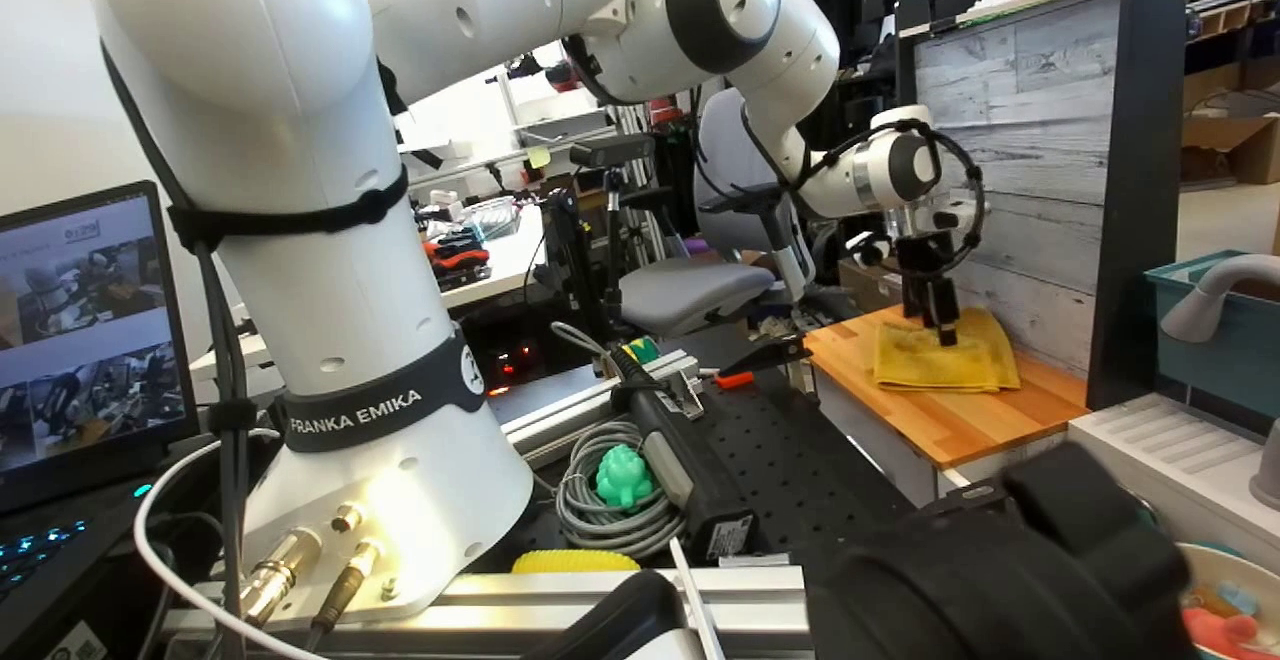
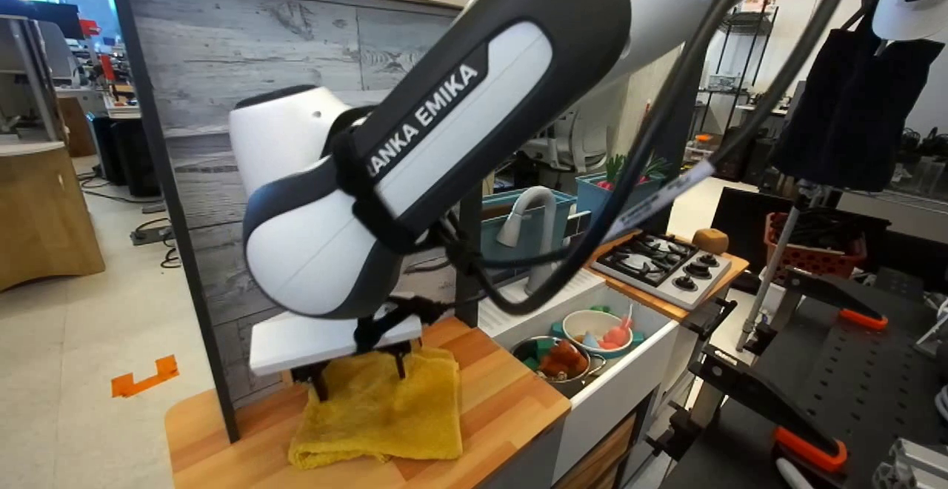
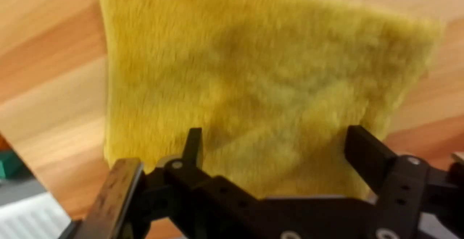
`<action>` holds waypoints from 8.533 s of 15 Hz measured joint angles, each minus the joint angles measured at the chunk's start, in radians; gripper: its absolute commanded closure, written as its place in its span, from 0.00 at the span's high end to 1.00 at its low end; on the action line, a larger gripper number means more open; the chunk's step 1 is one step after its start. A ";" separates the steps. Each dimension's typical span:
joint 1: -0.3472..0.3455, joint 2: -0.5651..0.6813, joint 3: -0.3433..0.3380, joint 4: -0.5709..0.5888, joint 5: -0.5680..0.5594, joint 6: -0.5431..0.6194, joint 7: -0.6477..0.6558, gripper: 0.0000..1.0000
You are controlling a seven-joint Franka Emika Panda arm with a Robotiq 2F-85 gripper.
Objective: Put the things on the counter inside the pot in the sink, wipe the counter with the towel, and then remove the things from the dish in the sink and put them on the stove
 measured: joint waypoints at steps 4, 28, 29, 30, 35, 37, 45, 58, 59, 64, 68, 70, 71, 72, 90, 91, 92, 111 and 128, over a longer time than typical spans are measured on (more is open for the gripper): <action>-0.084 -0.148 -0.003 -0.181 -0.001 0.128 -0.108 1.00; -0.401 -0.425 -0.125 -0.921 0.096 0.617 -0.420 1.00; -0.426 -0.424 -0.111 -0.918 0.102 0.617 -0.437 1.00; -0.436 -0.424 -0.104 -0.916 0.102 0.617 -0.442 1.00; -0.371 -0.395 -0.138 -0.897 0.130 0.589 -0.459 1.00; -0.325 -0.352 -0.170 -0.862 0.130 0.543 -0.457 0.93; -0.288 -0.166 -0.251 -0.683 0.130 0.465 -0.451 0.99; -0.358 -0.145 -0.232 -0.605 0.148 0.428 -0.474 1.00; -0.380 -0.156 -0.221 -0.608 0.154 0.432 -0.485 1.00; -0.485 -0.192 -0.159 -0.623 0.185 0.433 -0.551 1.00; -0.523 -0.190 -0.110 -0.631 0.189 0.425 -0.578 1.00; -0.528 -0.189 -0.091 -0.631 0.196 0.421 -0.589 1.00; -0.528 -0.188 -0.083 -0.631 0.200 0.415 -0.594 1.00; -0.528 -0.188 -0.076 -0.631 0.200 0.408 -0.595 1.00; -0.594 -0.213 -0.062 -0.656 0.231 0.391 -0.626 1.00; -0.587 -0.208 -0.060 -0.655 0.236 0.393 -0.622 0.98; -0.578 -0.202 -0.060 -0.654 0.238 0.394 -0.618 0.74; -0.520 -0.156 -0.076 -0.643 0.241 0.505 -0.542 0.01; -0.767 -0.439 -0.186 -0.726 0.307 0.492 -0.633 0.29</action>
